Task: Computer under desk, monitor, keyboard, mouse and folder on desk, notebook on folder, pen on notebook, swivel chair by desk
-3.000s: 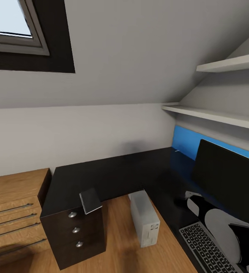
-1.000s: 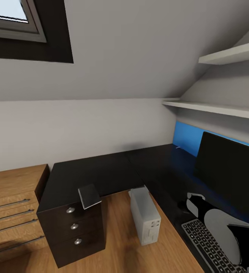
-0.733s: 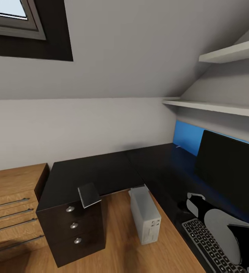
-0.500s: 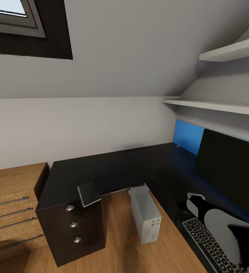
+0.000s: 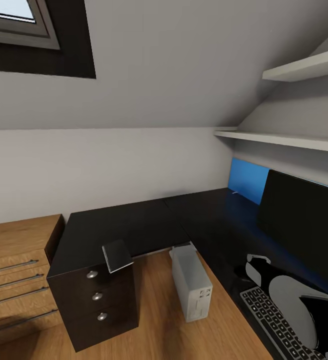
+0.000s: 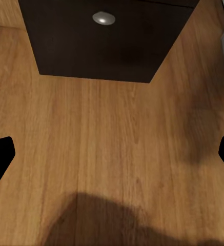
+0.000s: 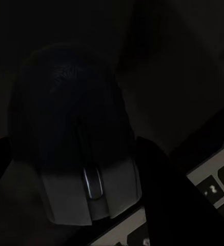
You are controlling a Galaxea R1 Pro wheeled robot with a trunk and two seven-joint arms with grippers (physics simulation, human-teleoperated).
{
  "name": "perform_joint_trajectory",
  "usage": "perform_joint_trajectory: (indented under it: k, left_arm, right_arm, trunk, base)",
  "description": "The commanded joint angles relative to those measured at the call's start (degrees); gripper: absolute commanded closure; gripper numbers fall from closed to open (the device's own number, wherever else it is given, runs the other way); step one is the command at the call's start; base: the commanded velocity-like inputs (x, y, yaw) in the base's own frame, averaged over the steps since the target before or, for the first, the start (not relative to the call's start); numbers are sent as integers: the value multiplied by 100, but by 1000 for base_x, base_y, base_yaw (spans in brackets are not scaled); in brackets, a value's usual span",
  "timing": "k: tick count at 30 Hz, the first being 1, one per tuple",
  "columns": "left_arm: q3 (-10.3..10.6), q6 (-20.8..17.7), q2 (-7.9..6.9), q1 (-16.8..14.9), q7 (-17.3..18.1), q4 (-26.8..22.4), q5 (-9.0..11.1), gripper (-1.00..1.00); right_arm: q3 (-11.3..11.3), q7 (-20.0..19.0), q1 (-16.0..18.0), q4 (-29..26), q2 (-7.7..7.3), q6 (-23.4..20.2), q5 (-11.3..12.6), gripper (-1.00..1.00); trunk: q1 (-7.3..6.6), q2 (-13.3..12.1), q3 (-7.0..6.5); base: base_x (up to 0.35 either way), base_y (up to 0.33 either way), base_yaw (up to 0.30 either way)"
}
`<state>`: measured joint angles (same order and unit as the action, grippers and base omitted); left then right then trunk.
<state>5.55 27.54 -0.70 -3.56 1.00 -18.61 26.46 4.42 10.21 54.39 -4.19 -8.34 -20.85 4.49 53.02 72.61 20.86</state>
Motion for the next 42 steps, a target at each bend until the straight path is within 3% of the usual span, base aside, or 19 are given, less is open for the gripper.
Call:
perform_joint_trajectory:
  k: [1, 18, 19, 30, 42]
  left_arm:
    - [42, 26, -6, -4, 12, 4, 61, -100]
    - [42, 32, -9, -3, 12, -2, 61, -100]
    - [42, 32, -9, -3, 11, -2, 61, -100]
    - [42, 32, -9, -4, 13, -2, 61, -100]
    - [42, 30, -9, -3, 14, -2, 61, -100]
  right_arm:
    - [42, 57, 1, -12, 4, -14, 68, 100]
    - [28, 104, 1, -3, 16, -7, 64, 100]
    - [27, 104, 1, -3, 16, -9, 64, -100]
    - [24, 85, 1, -14, 5, 7, 68, -100]
    - [13, 62, 1, -40, 31, 400, 88, -100]
  trunk:
    - [0, 4, 7]
    - [0, 4, 7]
    - [0, 4, 7]
    - [0, 4, 7]
    - [0, 4, 7]
  base:
    - [0, 0, 0]
    - [0, 0, 0]
    - [0, 0, 0]
    - [0, 0, 0]
    - [0, 0, 2]
